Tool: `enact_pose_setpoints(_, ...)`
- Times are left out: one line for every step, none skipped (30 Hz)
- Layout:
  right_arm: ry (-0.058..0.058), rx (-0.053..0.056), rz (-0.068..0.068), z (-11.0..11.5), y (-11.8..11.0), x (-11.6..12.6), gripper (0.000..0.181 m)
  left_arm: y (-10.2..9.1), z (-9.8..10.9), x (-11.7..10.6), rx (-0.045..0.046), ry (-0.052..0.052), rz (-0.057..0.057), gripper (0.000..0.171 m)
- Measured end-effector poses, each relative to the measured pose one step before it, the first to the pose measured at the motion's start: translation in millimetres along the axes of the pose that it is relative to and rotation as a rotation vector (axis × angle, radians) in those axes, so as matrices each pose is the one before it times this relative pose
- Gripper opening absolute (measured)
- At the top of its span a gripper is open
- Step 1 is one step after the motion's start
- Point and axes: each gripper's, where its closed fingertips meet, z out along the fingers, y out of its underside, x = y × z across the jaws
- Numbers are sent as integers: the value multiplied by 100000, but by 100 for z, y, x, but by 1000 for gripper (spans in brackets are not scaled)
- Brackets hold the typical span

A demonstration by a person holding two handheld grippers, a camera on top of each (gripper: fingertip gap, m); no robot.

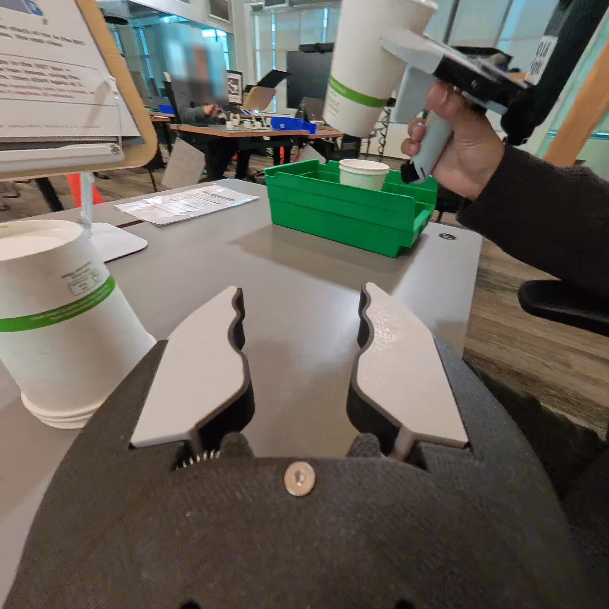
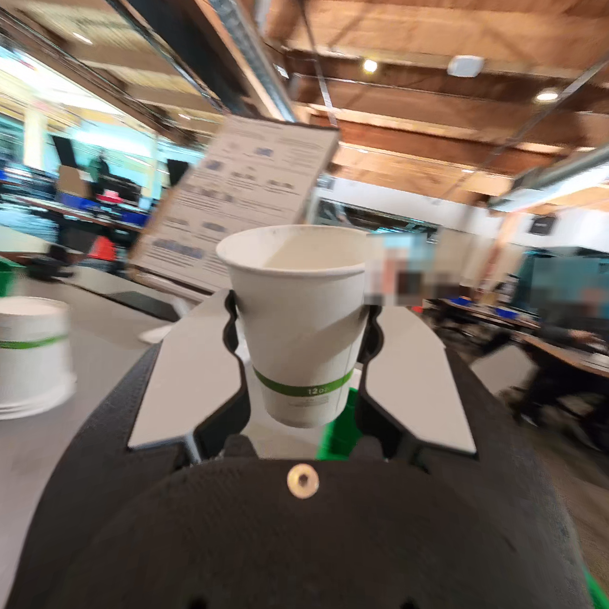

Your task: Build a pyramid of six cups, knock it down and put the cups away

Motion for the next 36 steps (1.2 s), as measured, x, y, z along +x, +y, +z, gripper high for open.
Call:
enact_pose_setpoints(7232, -1977, -1738, -302, 995, 2547, 79, -99, 39, -61, 684, -803, -690, 67)
enact_pose_setpoints(6534, -1794, -455, -225, 997, 2334, 79, 16, 61, 106, -32, 517, -1315, 67)
enact_pose_setpoints(5151, -1801, 412, -144, 977, 2022, 79, 115, 81, 157, -612, 1021, -1401, 67)
enact_pose_setpoints(3815, -1972, 613, -66, 937, 1689, 79, 99, 67, 86, -530, 438, -824, 67)
enact_pose_setpoints(2839, -2324, 505, -11, 924, 1365, 79, 18, 39, 13, 23, -201, -73, 67)
enact_pose_setpoints(2273, -2458, 758, 21, 860, 1068, 79, -13, 1, 0, 174, -338, 627, 67)
enact_pose_setpoints(1749, -2101, 1354, -6, 738, 795, 79, -37, 1, -89, 280, -908, 966, 67)
enact_pose_setpoints(992, -1459, 1874, 1, 592, 514, 79, -71, -21, -146, 456, -1189, 937, 67)
enact_pose_setpoints(172, -1193, 1933, 13, 479, 265, 79, -26, -4, -124, 299, -812, 514, 66)
enact_pose_setpoints(-174, -1303, 1490, 39, 425, 125, 79, 23, 18, -80, -58, -310, -112, 66)
enact_pose_setpoints(-232, -1557, 1002, 66, 421, 51, 79, 69, 21, -77, -302, -75, -581, 66)
enact_pose_setpoints(-193, -1513, 621, 90, 397, -2, 79, 67, 23, -58, -208, -35, -676, 66)
enact_pose_setpoints(-164, -1262, 416, 80, 373, -14, 79, 40, 13, -47, -66, 49, -527, 66)
enact_pose_setpoints(-304, -1470, 349, 74, 418, -48, 79, 52, 5, -32, -218, 69, -299, 66)
enact_pose_setpoints(-351, -1927, 335, 82, 490, -60, 79, 40, -8, -41, -256, -87, -11, 66)
enact_pose_setpoints(-100, -2531, 379, 71, 569, -7, 80, -16, -21, -50, 133, -202, 192, 66)
enact_pose_setpoints(167, -3214, 463, 78, 626, 27, 80, -26, -40, -16, 151, -41, 169, 65)
enact_pose_setpoints(56, -3752, 565, 77, 638, 30, 80, -6, -22, -23, -38, -9, -37, 65)
enact_pose_setpoints(-291, -4217, 798, 47, 635, 11, 81, 19, -18, -23, -167, 36, -197, 65)
enact_pose_setpoints(-763, -4201, 1273, 10, 558, -52, 88, 9, -14, -25, -183, 65, -224, 66)
enact_pose_setpoints(-821, -3893, 1984, -33, 466, -52, 96, -1, -27, -25, -85, 20, -154, 66)
enact_pose_setpoints(-569, -3195, 2567, -55, 358, -36, 102, -26, -38, -48, 47, -181, -44, 65)
enact_pose_setpoints(312, -2213, 2789, -73, 232, 55, 109, -3, -25, -82, 13, -354, 62, 65)
enact_pose_setpoints(439, -1563, 2292, -108, 155, 11, 114, 56, -3, -80, -304, -354, 111, 64)
enact_pose_setpoints(301, -1202, 1490, -166, 105, -57, 117, 109, 24, -70, -518, -164, 13, 64)
enact_pose_setpoints(334, -999, 549, -207, 59, -131, 120, 96, 25, -57, -495, -155, -143, 64)
enact_pose_setpoints(465, -889, -302, -241, 12, -159, 121, 70, 25, -55, -380, -180, -285, 64)
enact_pose_setpoints(679, -495, -968, -257, -84, -198, 122, 28, 7, -9, -170, -18, -254, 64)
enact_pose_setpoints(739, 423, -1581, -314, -278, -266, 124, -19, -2, 5, -10, -10, -58, 64)
enact_pose_setpoints(552, 1898, -2353, -370, -555, -443, 123, -22, -10, -30, 123, -302, 214, 65)
enact_pose_setpoints(622, 3634, -2746, -435, -877, -608, 123, -24, -7, -40, 147, -411, 351, 64)
enact_pose_setpoints(389, 4826, -2816, -449, -1162, -804, 120, -1, 8, -58, 3, -337, 278, 64)
enact_pose_setpoints(-805, 5205, -2696, -413, -1282, -1152, 117, 38, 10, -60, -159, -296, 137, 64)
enact_pose_setpoints(-2320, 4945, -2146, -341, -1297, -1537, 115, 39, 7, -83, -178, -400, 84, 65)
enact_pose_setpoints(-3726, 4394, -1050, -250, -1184, -1939, 112, 15, 7, -120, -63, -610, 138, 65)
enact_pose_setpoints(-5180, 4049, 283, -157, -1027, -2352, 110, -20, -14, -161, 73, -911, 235, 65)
